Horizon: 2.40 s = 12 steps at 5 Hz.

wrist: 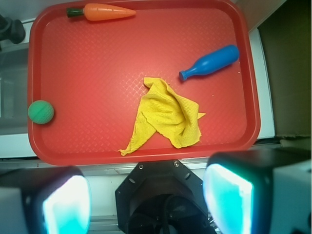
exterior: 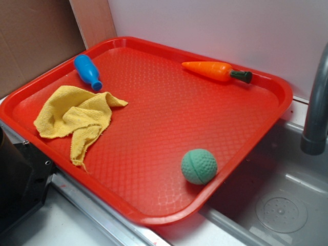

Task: Grab the blue bottle.

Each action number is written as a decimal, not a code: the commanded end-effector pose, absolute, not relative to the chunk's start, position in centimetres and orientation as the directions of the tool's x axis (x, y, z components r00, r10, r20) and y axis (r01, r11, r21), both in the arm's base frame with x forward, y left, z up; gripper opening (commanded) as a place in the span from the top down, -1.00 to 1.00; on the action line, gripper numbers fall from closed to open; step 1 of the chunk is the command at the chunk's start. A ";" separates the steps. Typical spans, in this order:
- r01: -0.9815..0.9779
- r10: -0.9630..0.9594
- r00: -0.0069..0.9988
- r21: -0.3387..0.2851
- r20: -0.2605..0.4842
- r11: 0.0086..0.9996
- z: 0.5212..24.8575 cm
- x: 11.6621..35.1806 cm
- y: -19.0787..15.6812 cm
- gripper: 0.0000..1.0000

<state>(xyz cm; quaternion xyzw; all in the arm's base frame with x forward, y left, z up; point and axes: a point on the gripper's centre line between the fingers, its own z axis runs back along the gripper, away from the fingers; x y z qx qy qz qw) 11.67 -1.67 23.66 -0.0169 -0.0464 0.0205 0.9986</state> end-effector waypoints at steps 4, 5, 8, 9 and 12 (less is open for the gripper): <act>-0.523 0.537 0.839 -0.139 0.090 0.841 20.3 15.6 2.1 -1.00; -0.671 0.687 0.718 -0.147 0.116 0.726 18.5 17.1 4.5 -1.00; -0.879 0.893 0.427 -0.168 0.140 0.446 11.1 21.0 9.7 -1.00; -0.900 0.912 0.391 -0.155 0.124 0.407 8.2 21.9 11.0 -1.00; -0.893 0.893 0.426 -0.090 0.144 0.440 2.7 24.3 12.5 -1.00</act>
